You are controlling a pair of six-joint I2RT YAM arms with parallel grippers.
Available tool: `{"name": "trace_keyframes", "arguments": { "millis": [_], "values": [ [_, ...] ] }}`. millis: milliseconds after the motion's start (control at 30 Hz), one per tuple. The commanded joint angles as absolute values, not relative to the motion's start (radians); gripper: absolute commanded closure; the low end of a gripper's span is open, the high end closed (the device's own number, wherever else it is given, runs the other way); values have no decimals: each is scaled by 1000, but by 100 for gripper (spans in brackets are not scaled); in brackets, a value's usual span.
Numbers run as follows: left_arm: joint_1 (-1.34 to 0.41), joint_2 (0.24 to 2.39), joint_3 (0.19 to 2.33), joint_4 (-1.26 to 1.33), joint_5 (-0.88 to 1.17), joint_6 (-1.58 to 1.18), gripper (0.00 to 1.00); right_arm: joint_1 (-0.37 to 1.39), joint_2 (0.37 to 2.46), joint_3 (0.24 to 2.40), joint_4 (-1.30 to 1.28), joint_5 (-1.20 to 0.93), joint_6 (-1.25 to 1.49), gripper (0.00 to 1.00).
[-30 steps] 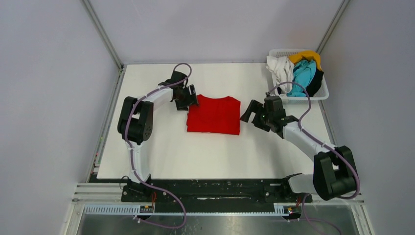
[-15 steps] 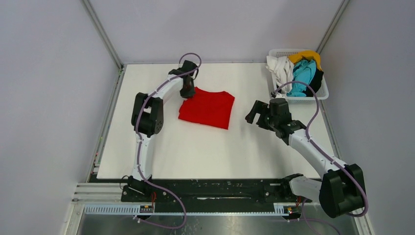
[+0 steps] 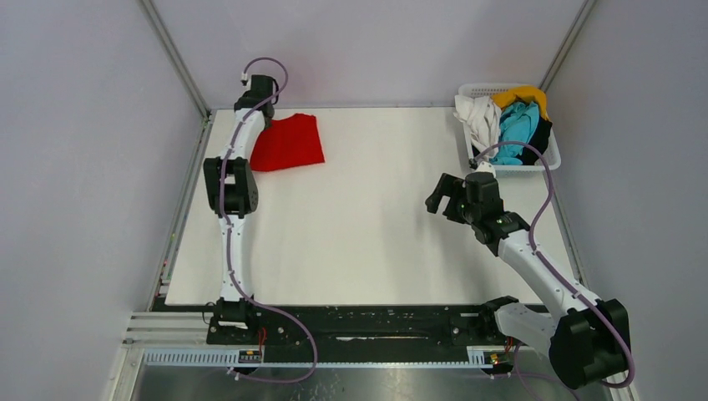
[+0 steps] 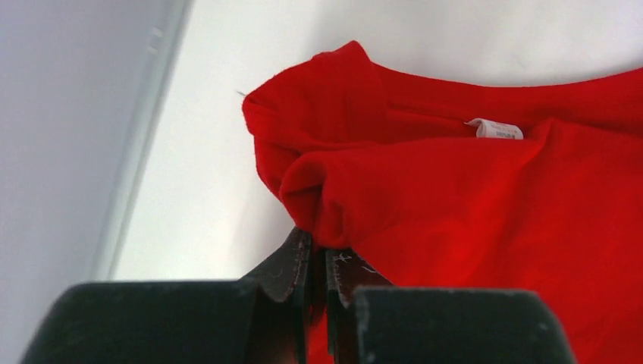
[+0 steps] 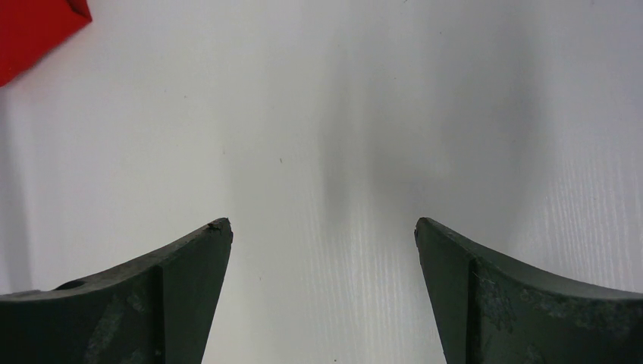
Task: Fold and stack the t-shirts
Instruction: Put the neatly folded tshirt into the corner of the board with the left arm, then reset both arms
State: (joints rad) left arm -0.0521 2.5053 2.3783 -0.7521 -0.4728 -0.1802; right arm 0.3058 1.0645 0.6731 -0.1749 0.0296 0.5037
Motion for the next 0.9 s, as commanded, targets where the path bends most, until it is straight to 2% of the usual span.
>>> {"name": "trace_keyframes", "arguments": {
  "millis": [0,133,233,267,333,400,433,467,500,567,600,700,867],
  "values": [
    [-37,2516,2411,-551,-645,52,100,309,1045,667,-158,73,487,1],
    [-31,2577,2436,-371,-825,260,100,309,1065,673,-153,67,491,1],
    [-8,2593,2454,-291,-826,270,100,310,1082,676,-152,62,495,1],
    [-2,2603,2476,-298,-807,241,98,309,1089,677,-154,60,495,1],
    [-1,2612,2488,-248,-803,249,83,309,1098,682,-161,57,499,1],
    [10,2621,2502,-168,-830,293,76,309,1105,686,-170,48,502,1],
    [22,2624,2518,-144,-845,305,70,309,1105,684,-172,43,505,1],
    [25,2624,2541,-139,-862,293,58,308,1104,682,-173,42,508,1],
    [29,2609,2556,-155,-869,255,44,309,1102,678,-174,37,510,1],
    [31,2539,2521,-209,-841,146,6,310,1093,670,-184,40,514,1],
    [28,2499,2491,-236,-807,88,2,309,1085,666,-193,39,518,1],
    [16,2372,2405,-343,-665,-82,1,309,1039,648,-211,32,525,0],
    [9,2148,2218,-453,-234,-343,1,308,927,581,-217,119,575,0]
  ]
}}
